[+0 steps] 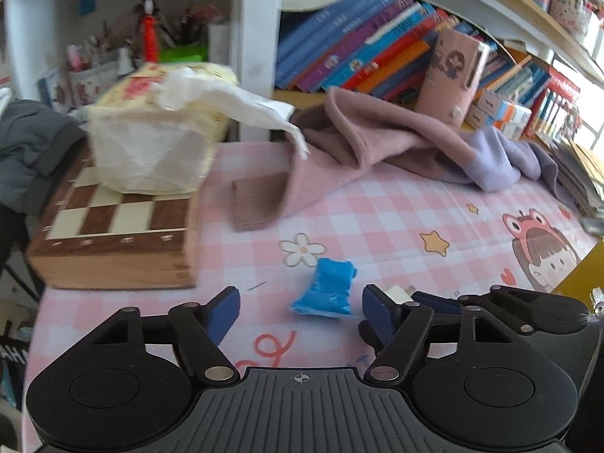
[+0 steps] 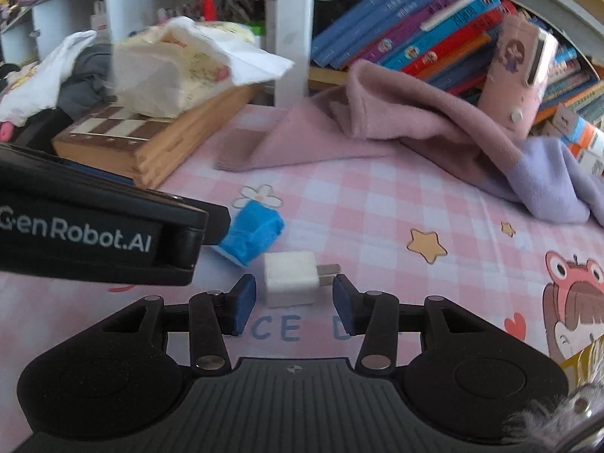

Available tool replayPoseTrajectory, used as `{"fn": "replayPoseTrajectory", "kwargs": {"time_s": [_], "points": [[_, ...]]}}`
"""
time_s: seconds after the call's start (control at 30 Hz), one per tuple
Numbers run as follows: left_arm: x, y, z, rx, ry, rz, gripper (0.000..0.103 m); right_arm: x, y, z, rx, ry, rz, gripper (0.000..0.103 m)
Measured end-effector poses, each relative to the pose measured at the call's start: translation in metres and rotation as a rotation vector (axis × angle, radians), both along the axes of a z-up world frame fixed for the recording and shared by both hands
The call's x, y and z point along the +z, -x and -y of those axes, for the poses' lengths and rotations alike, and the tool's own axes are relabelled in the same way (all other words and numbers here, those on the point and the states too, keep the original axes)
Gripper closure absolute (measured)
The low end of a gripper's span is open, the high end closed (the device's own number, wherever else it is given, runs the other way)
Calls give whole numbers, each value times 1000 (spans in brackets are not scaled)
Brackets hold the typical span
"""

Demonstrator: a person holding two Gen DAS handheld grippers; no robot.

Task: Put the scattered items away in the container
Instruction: 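Grasp the blue cable end with left tool while right tool grasps white plug, then carry the blue cable end with left tool while right tool carries white plug to box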

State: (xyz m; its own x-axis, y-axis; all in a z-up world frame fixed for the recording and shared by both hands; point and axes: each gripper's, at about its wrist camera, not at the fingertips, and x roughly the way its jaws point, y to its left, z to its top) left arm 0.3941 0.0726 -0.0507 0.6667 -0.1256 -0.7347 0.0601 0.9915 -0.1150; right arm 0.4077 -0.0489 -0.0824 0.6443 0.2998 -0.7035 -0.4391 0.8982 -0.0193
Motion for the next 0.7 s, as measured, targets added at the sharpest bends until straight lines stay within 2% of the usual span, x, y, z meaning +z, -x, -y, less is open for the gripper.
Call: {"fn": "replayPoseTrajectory", "kwargs": {"time_s": [0.03, 0.07, 0.23, 0.3, 0.33, 0.37, 0.43, 0.7], "points": [[-2, -4, 2, -10, -3, -5, 34, 0, -1, 3, -10, -14, -4, 65], [-5, -9, 6, -21, -6, -11, 37, 0, -2, 5, -18, -16, -6, 74], [-20, -31, 21, -62, -64, -34, 38, 2, -2, 9, -44, 2, -2, 75], [-27, -36, 24, -72, -88, -55, 52, 2, -1, 7, -37, 15, 14, 71], [-30, -37, 24, -75, -86, -62, 54, 2, -1, 6, -34, 16, 19, 61], [-31, -36, 25, -78, -94, -48, 60, 2, -2, 6, -32, 13, 19, 58], [-31, -33, 24, -88, -99, -42, 72, 2, -2, 5, -31, 15, 18, 56], [-16, -3, -6, -15, -24, -46, 75, -3, -11, 1, -38, 36, 52, 37]]}}
